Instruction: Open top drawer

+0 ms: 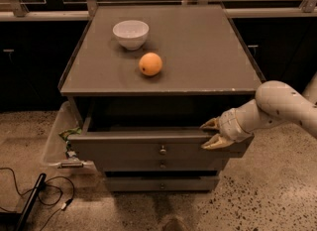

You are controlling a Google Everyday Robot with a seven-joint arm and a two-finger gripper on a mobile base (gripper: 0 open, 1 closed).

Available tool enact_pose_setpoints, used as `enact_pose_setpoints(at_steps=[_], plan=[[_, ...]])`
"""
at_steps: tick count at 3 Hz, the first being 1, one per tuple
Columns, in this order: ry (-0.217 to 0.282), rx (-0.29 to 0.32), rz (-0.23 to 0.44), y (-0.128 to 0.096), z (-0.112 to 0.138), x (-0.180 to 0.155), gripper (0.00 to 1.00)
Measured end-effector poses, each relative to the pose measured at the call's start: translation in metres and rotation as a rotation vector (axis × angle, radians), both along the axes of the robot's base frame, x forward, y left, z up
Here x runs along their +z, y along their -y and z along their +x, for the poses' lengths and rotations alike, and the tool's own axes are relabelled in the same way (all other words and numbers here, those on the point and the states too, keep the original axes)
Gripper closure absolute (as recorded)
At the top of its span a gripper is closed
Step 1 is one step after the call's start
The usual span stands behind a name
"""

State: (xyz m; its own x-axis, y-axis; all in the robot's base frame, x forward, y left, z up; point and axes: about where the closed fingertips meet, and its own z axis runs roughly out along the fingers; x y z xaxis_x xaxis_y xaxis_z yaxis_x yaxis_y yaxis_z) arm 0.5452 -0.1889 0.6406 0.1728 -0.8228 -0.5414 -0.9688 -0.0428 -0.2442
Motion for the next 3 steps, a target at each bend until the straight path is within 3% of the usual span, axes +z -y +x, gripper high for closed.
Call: enact_pose_setpoints(at_steps=[1, 2, 3], plan=[[-0.029, 0.011, 0.025, 0.006, -0.020, -0.007, 0.12], [-0.038, 0.017, 0.049, 0.015, -0.057, -0.004, 0.19], [-0.039, 0.033, 0.058, 0.018, -0.086, 0.001, 0.42]])
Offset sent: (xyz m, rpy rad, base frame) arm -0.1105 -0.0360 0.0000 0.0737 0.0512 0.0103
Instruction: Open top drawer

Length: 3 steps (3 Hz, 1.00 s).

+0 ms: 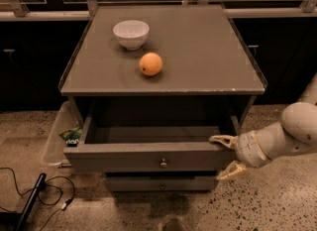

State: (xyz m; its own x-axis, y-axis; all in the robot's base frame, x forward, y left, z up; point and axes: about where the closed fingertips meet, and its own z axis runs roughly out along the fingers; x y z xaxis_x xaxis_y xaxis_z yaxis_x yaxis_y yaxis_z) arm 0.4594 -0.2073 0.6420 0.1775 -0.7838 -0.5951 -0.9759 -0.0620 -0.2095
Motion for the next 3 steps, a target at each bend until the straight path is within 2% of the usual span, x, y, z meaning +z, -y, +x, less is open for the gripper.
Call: enact_pose_setpoints(at_steps=[1, 2, 3], plan=[[-0.003, 0.017, 0.004, -0.001, -0.016, 0.003, 0.65], [-0.009, 0.030, 0.014, -0.001, -0.026, 0.005, 0.63], [-0.010, 0.030, 0.014, -0.001, -0.026, 0.005, 0.40]])
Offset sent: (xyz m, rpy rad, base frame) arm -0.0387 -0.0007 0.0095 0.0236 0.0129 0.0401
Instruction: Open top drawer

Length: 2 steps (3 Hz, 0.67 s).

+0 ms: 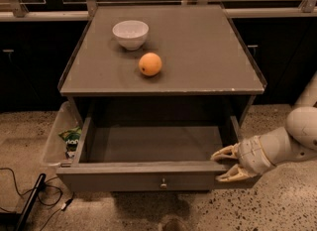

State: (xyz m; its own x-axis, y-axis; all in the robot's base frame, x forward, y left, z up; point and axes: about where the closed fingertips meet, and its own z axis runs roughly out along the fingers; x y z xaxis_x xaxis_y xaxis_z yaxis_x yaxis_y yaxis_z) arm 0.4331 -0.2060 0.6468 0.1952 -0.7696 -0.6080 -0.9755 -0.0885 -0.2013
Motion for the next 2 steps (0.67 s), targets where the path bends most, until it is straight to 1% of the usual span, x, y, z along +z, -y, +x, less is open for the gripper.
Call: enact_pose_setpoints(at_steps=[1, 2], plan=[[0.000, 0.000, 0.000, 0.000, 0.000, 0.000, 0.16], [-0.041, -0.004, 0.013, 0.000, 0.006, -0.020, 0.00]])
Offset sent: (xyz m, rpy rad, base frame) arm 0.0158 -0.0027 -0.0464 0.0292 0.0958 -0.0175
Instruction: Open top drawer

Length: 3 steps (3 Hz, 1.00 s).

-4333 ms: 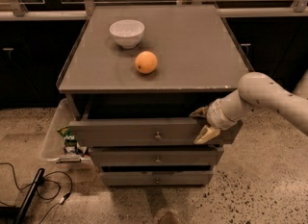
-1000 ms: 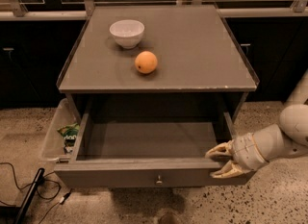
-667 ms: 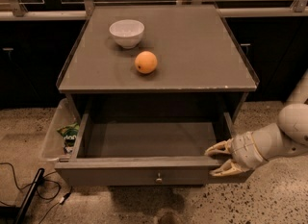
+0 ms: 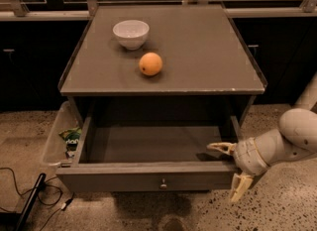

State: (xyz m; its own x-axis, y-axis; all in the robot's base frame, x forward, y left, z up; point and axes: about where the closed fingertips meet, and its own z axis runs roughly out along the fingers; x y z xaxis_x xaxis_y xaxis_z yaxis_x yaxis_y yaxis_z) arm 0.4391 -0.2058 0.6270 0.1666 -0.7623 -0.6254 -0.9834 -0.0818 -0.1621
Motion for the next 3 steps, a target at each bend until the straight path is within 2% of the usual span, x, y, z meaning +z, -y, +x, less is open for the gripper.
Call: enact_pose_setpoints(at_steps=[1, 3], plan=[[-0.014, -0.002, 0.006, 0.0012, -0.0021, -0.0005, 0.19], [-0.022, -0.012, 0.010, 0.0029, -0.0087, -0.0008, 0.65]])
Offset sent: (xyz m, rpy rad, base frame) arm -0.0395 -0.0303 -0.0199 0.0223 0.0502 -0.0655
